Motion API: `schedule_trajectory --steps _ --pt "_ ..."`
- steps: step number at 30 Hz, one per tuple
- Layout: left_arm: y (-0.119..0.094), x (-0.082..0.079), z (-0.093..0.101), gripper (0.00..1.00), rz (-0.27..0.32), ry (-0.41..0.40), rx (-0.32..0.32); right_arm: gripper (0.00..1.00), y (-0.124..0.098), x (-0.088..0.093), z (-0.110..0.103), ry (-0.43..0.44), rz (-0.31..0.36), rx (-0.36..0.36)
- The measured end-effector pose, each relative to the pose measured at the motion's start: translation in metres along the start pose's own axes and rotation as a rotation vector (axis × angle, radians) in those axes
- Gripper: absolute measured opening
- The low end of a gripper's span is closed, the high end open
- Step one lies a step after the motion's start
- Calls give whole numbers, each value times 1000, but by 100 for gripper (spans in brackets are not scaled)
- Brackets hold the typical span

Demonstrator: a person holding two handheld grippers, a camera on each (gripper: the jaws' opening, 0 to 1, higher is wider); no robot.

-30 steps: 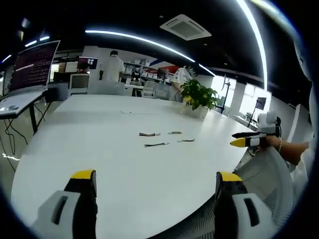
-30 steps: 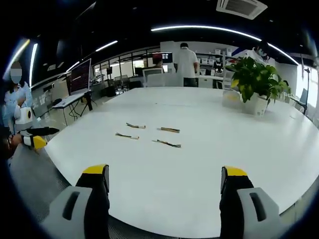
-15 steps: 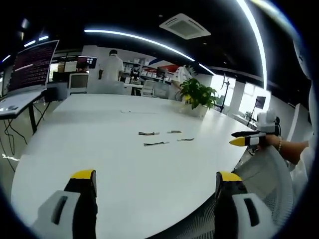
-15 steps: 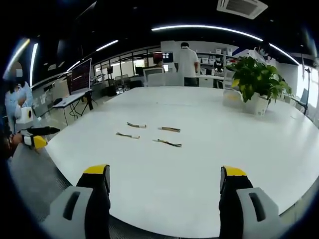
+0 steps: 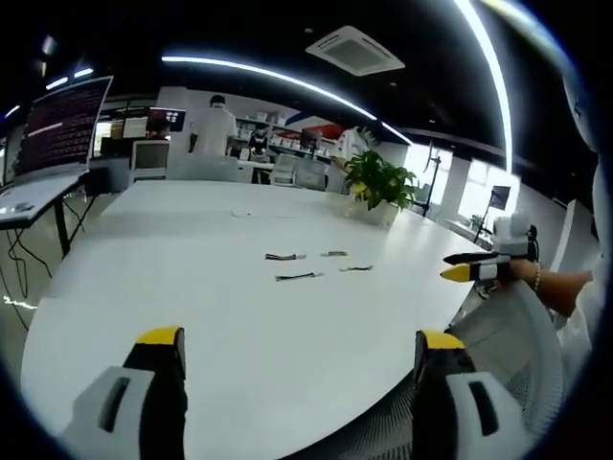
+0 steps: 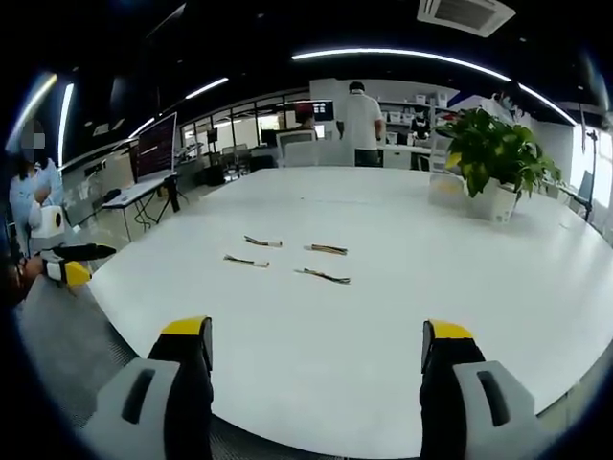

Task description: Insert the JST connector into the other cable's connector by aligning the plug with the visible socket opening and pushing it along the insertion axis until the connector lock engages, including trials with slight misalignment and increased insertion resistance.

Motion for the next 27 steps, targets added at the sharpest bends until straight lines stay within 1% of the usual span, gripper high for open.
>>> schedule_trajectory --steps 3,5,8,10,17,20,22,25,27 --pt "0 0 0 99 3 -5 -1 89 0 0 0 1 1 -1" --pt "0 1 1 99 -6 0 -1 89 -1 0 0 0 3 -1" --pt "0 0 3 99 -2 0 17 88 -2 -2 1 11 24 -3" --pt "-1 -1 1 99 3 -8 7 89 -2 -1 0 13 14 -7" --pt "-1 -3 1 99 18 -23 16 88 -1 -2 -1 3 7 -11" --pt "0 -3 1 99 5 -9 15 89 -1 -2 -1 6 -1 -22" --pt "0 -3 2 99 -4 3 18 88 -1 -3 0 4 0 -16" --pt "0 -4 2 99 0 -5 26 89 0 -5 5 -21 -5 5" --pt "0 -5 1 99 -9 -6 22 89 1 -6 4 -22 -10 -6"
Point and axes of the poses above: the point that each gripper's makers call its tool centre point, and the gripper's own axes: y roughly forward along the fingers, z roughly to its right, x roughly out of its underside, the point moved 7 cm from there along -y, roughly backward along the fingers, and after that the axes turned 6 degrees about -z, right-handed, at the moved point
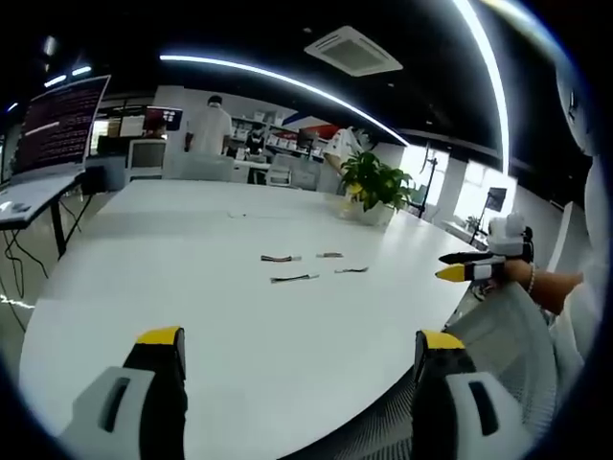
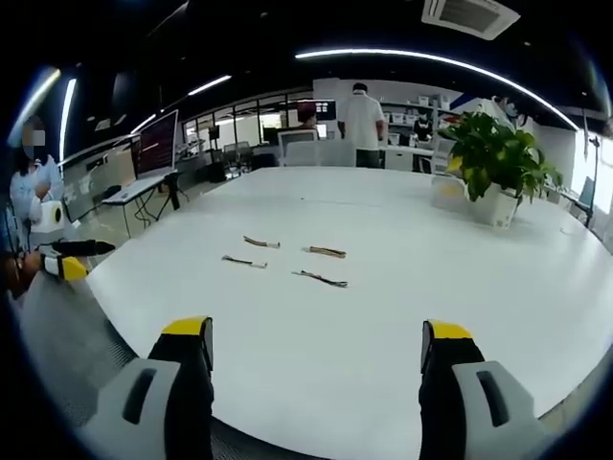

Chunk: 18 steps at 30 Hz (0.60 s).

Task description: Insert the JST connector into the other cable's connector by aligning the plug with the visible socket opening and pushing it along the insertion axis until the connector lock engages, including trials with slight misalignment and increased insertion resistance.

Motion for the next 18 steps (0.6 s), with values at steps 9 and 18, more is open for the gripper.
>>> schedule_trajectory --steps 9,18 --pt "7 -11 -1 99 -2 52 7 88 -1 -2 -1 -27 -3 -4" --pt "14 -24 -2 99 9 86 10 88 1 -12 1 -42 8 -4"
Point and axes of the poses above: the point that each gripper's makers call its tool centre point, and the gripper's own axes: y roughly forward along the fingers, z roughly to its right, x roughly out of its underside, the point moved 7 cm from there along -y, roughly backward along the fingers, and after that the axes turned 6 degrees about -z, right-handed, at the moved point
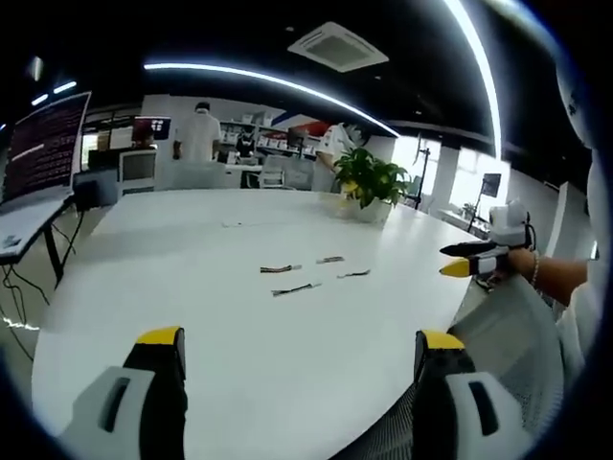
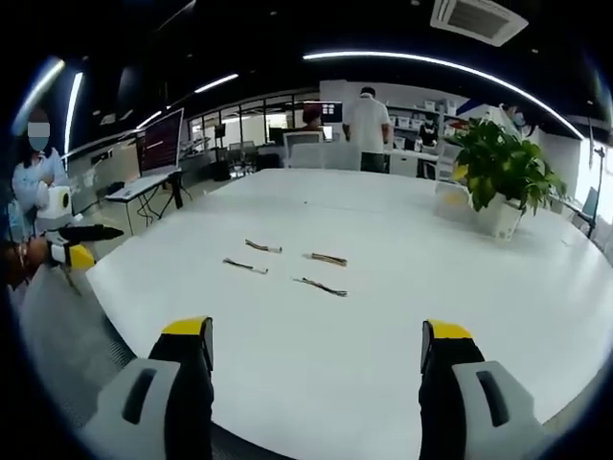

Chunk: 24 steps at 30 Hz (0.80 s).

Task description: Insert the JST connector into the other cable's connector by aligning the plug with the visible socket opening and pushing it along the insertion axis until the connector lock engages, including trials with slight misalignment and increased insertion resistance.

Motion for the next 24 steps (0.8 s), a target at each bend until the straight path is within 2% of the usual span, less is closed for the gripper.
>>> schedule_trajectory --steps 13,17,24 --pt "13 -21 -8 99 10 65 -4 89 8 -18 7 -28 15 8" --pt "18 -27 -9 99 22 62 9 89 11 -22 8 -25 23 5" --pt "29 -33 -15 99 -4 95 21 89 17 -28 10 -54 17 -4"
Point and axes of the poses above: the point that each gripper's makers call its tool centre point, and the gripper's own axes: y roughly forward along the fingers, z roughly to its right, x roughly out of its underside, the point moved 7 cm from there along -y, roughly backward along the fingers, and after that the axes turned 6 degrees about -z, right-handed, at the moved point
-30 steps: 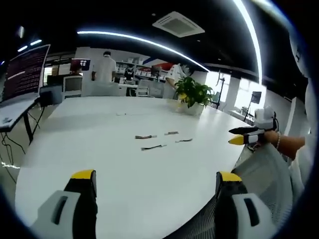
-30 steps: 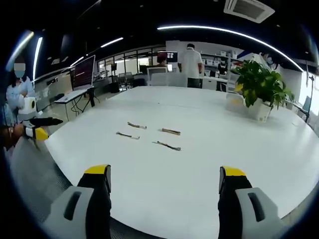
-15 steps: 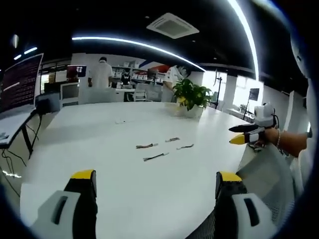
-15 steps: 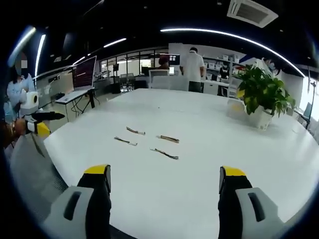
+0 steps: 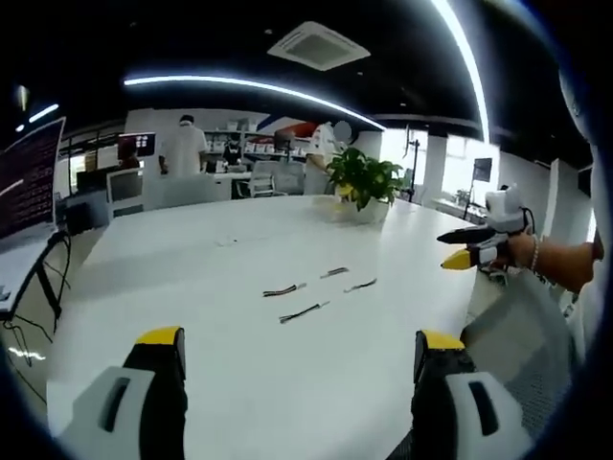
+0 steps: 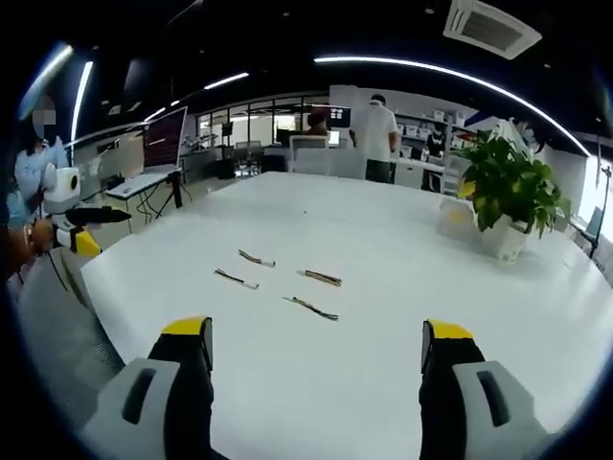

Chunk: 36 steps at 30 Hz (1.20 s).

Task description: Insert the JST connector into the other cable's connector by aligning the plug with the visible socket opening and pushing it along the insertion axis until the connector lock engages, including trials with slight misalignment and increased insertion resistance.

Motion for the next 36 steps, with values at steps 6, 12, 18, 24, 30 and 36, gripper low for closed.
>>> schedule_trajectory --steps 6,12,18,24,30,36 --pt "8 -6 -3 99 2 11 9 89 6 -5 4 -18 -5 -4" --pt "15 -11 -9 99 -3 29 5 88 12 -9 7 -16 2 -13" --pt "23 -13 -14 99 -5 37 3 88 19 -12 10 -17 2 -17" --pt "29 -16 -20 99 -8 43 3 88 25 -14 13 -28 -5 -18" --pt "36 -19 -27 99 -11 46 0 87 33 -19 19 -35 -4 -21" --pt "47 -21 -33 99 -18 59 9 87 43 -23 22 -52 -9 -28"
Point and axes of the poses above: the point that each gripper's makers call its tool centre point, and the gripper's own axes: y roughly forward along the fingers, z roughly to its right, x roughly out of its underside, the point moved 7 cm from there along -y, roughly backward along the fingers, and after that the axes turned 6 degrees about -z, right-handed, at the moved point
